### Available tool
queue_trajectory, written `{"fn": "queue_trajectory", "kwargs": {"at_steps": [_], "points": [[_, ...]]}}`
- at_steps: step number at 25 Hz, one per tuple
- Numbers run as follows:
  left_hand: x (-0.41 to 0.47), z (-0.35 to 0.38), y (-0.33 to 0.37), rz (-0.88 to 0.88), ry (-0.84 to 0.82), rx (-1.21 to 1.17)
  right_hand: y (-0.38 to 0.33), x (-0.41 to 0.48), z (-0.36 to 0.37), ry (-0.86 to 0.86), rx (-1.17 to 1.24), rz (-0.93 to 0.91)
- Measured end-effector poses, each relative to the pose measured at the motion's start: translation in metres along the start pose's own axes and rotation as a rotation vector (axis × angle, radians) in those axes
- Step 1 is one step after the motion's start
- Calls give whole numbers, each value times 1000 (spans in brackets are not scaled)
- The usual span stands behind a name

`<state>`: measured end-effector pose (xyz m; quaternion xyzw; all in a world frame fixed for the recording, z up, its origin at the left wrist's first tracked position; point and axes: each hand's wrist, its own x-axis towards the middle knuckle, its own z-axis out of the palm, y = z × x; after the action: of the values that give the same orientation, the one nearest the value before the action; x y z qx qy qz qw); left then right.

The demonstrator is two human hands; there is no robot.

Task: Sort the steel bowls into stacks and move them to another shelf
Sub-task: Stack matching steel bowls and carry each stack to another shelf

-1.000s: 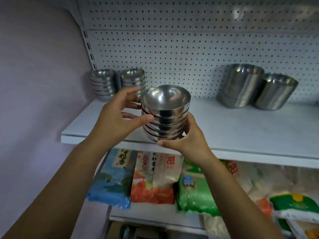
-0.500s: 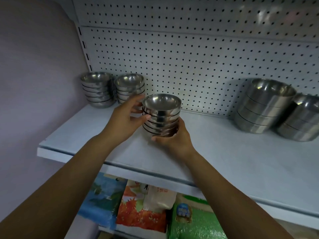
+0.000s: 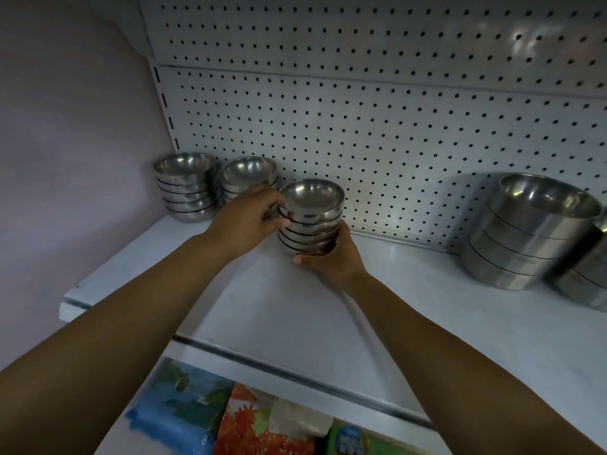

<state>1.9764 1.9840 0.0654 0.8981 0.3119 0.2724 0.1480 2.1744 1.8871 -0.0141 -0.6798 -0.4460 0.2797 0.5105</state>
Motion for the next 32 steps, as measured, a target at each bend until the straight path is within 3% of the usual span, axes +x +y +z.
{"fn": "queue_trajectory", "kwargs": {"at_steps": [9, 20, 26, 32], "points": [[47, 4, -12, 84, -7, 300, -14, 38, -1, 67, -135, 96], [50, 9, -18, 139, 65, 340, -19, 39, -2, 37, -166, 133], [-25, 4, -11, 149, 126, 266, -14, -10, -17, -27, -285, 112], [-161, 17, -9, -162, 135, 120, -7, -108, -6, -143, -444, -69]]}}
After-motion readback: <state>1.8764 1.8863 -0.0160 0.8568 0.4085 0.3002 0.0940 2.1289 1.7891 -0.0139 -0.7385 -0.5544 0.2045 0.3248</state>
